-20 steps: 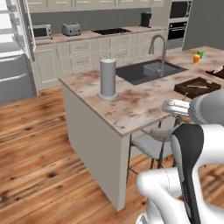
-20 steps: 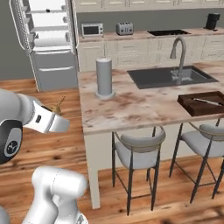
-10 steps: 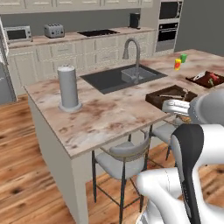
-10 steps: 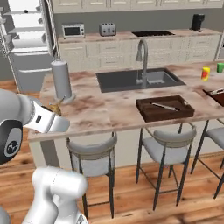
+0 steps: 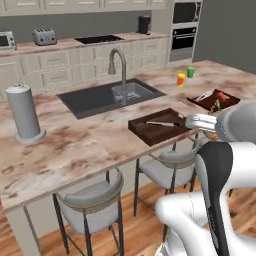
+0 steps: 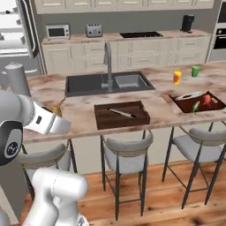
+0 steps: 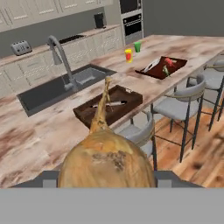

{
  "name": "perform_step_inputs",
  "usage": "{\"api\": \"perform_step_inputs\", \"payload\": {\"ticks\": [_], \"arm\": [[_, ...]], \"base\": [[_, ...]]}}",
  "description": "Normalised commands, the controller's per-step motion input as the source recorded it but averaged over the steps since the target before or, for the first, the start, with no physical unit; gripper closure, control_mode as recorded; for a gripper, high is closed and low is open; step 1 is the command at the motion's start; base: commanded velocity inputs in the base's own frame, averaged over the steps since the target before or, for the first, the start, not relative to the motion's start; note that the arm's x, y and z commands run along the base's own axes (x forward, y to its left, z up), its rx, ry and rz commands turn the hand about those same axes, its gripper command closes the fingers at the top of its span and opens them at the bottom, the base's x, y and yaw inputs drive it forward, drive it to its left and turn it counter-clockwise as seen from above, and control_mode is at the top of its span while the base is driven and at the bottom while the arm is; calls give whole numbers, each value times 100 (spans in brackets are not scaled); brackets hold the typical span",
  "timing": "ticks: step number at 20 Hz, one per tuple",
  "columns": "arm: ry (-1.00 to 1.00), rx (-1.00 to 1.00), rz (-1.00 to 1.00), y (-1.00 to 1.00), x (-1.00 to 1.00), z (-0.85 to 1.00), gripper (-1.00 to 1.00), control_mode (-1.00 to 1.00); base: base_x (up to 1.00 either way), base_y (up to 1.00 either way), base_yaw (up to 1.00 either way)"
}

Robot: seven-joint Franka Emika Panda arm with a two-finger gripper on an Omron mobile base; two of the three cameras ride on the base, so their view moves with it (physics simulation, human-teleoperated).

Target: Gather the onion and avocado from the fridge and place them on a tray on the dining counter. Then gather the fishs from the fridge and place them on the other tray.

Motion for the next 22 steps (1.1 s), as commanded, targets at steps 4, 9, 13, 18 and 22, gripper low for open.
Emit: {"api": "perform_step_inputs", "payload": {"ticks": [4,9,13,18,22], "arm": [[0,0,0,0,0,0,100,100],[0,0,0,0,0,0,100,100],[0,0,0,0,0,0,100,100],[0,0,0,0,0,0,100,100],[0,0,0,0,0,0,100,100]], "base": [[33,-96,13],[37,-70,24],[29,-15,40],[41,-6,45],[56,-45,36]]}}
